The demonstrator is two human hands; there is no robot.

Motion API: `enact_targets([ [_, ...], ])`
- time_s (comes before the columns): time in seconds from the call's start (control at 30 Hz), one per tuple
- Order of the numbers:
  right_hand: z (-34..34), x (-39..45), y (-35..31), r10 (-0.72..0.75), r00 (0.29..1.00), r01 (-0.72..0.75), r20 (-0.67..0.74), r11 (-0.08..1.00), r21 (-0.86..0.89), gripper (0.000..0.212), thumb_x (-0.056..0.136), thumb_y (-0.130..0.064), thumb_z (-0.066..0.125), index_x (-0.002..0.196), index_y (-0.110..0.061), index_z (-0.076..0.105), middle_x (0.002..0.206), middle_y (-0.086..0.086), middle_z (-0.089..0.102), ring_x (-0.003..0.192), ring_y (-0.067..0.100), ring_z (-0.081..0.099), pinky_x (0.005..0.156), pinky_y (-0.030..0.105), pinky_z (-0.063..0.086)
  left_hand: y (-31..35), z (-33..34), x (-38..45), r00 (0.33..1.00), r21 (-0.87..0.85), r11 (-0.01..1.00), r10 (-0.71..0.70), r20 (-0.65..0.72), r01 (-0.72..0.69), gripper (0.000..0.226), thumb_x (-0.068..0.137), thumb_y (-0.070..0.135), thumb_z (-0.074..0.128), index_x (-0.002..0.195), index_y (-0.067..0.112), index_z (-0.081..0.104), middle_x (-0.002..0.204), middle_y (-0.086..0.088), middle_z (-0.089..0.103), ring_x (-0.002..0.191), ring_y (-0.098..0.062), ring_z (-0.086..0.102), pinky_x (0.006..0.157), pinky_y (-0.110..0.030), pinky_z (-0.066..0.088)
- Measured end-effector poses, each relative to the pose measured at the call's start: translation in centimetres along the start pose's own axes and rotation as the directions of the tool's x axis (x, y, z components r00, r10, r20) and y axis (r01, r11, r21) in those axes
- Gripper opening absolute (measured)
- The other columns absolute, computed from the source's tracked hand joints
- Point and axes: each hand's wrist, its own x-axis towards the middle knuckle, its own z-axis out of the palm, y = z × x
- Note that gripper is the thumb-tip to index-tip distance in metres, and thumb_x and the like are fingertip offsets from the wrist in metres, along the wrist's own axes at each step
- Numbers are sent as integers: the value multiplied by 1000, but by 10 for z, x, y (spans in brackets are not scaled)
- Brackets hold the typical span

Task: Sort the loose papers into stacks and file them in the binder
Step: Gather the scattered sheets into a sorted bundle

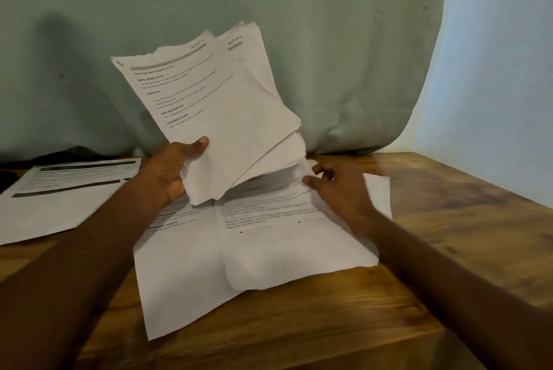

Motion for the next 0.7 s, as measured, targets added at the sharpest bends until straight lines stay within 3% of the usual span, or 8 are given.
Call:
enact_targets([
  [0.07, 8, -9, -12, -16, 980, -9, 196, 992, 128, 8, 88, -28, 79, 89, -25, 72, 67, -7, 69, 58, 6, 57, 65, 25, 45, 0, -1, 1, 1000, 10, 1000, -6, 12, 6, 40, 96, 7, 64, 136, 7, 60, 123, -7, 70, 95, -18, 71, 74, -33, 58],
  [0.17, 11, -11, -21, -57, 905, -51, 421, 969, 242, 14, 97, -22, 69, 106, -13, 75, 79, 9, 77, 44, 2, 50, 47, 17, 37, 1, 0, 1, 1000, -8, 1000, 0, 11, 0, 35, 97, 6, 63, 131, 12, 61, 107, 1, 72, 77, -9, 74, 61, -24, 58],
  [0.23, 8, -1, -11, -68, 956, 33, 285, 991, 128, 12, 98, -22, 66, 102, -16, 75, 74, 5, 76, 53, 5, 60, 54, 19, 43, 0, 0, 2, 1000, 6, 1000, 2, 10, -2, 36, 96, 6, 63, 132, 11, 61, 109, -1, 72, 78, -10, 74, 63, -26, 58],
  [0.3, -5, 15, 9, -115, 991, 130, 72, 957, -258, 11, 95, -24, 65, 97, -22, 75, 77, -5, 74, 73, 10, 68, 67, 25, 48, -3, 0, 3, 1000, 35, 999, -13, 25, 13, 40, 96, 6, 64, 136, 8, 60, 123, -8, 70, 94, -18, 73, 78, -34, 57],
  [0.4, -41, 27, 32, -31, 997, -16, -64, 781, -624, 18, 94, -38, 63, 98, -24, 75, 99, -1, 73, 87, 21, 62, 72, 29, 42, -8, -1, 3, 999, 40, 999, -37, 31, 36, 43, 96, 4, 63, 139, 7, 59, 135, -13, 65, 116, -29, 65, 94, -43, 52],
  [0.47, -55, 30, 40, 117, 993, -78, 16, 752, -654, 38, 93, -55, 64, 108, -22, 74, 112, 2, 71, 93, 19, 56, 78, 31, 42, -10, -1, 2, 999, 29, 999, -42, 31, 41, 43, 96, 3, 64, 138, 7, 59, 135, -13, 65, 118, -30, 65, 92, -43, 53],
  [0.57, -49, 24, 40, 202, 951, 41, 235, 670, -741, 78, 84, -82, 51, 124, -17, 67, 135, 5, 61, 124, 25, 51, 100, 41, 45, -12, 1, 2, 998, 15, 999, -49, 38, 48, 40, 97, 3, 61, 137, 8, 59, 133, -12, 66, 107, -24, 67, 89, -41, 54],
  [0.7, -36, 18, 36, 244, 931, 35, 270, 679, -733, 84, 84, -84, 46, 135, -18, 57, 142, 5, 57, 129, 27, 51, 105, 46, 44, -14, 5, 2, 997, 15, 999, -50, 54, 50, 36, 98, 3, 61, 133, 10, 60, 134, -11, 65, 106, -23, 67, 91, -41, 53],
])
